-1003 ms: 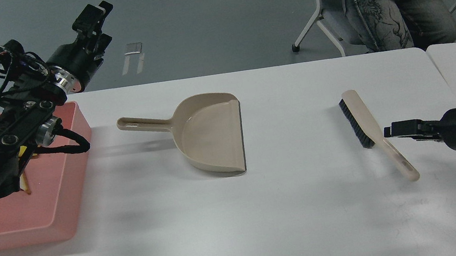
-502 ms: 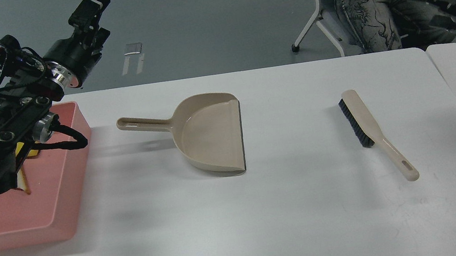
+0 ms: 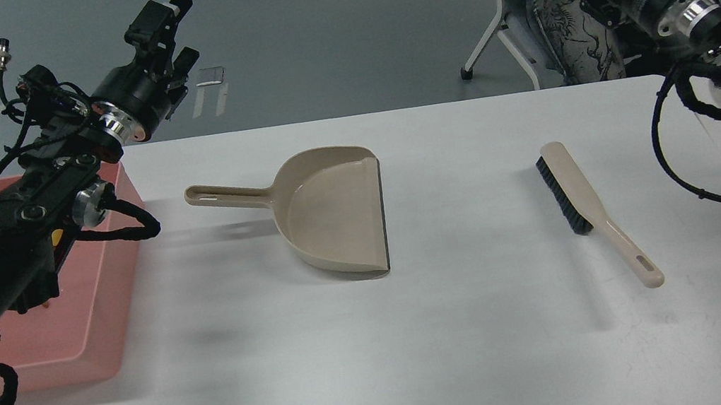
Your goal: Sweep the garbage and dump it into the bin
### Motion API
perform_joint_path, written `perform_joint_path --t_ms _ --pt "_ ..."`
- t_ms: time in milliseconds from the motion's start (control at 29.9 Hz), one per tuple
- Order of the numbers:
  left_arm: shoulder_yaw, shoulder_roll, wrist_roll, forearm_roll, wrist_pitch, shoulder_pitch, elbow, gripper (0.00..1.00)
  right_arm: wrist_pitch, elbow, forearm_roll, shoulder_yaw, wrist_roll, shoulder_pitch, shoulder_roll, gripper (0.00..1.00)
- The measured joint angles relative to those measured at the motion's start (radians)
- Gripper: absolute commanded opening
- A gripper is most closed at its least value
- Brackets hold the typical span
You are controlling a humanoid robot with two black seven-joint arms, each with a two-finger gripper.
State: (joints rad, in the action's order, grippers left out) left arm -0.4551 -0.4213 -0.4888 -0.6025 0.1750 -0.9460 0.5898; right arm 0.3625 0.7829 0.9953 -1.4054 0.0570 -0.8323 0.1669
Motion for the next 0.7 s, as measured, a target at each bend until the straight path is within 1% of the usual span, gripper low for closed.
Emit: perform_joint_path --t_ms 67,167,268,368,502,702 --pt "0.000 0.015 0.000 0.019 0.023 0.000 -0.021 0.96 -0.001 -0.048 0.000 -0.035 0.047 -0.006 -0.059 1.00" --pt "0.000 0.044 0.000 0.033 0.055 0.000 -0.051 0.96 0.000 -0.108 0.000 -0.063 0.104 -0.008 -0.128 1.00" --pt "0.000 0.057 0.000 0.043 0.085 0.000 -0.063 0.96 0.001 -0.158 0.000 -0.072 0.138 -0.009 -0.159 1.00" --pt "-0.002 0.060 0.000 0.081 0.140 0.000 -0.069 0.96 0.002 -0.193 -0.023 -0.088 0.172 -0.009 -0.165 1.00" --pt "-0.005 0.070 0.000 0.125 0.180 0.000 -0.097 0.96 0.006 -0.201 -0.054 -0.101 0.183 0.001 -0.167 1.00" --pt "-0.009 0.078 0.000 0.162 0.197 0.000 -0.105 0.96 0.010 -0.199 -0.058 -0.101 0.184 0.021 -0.167 1.00"
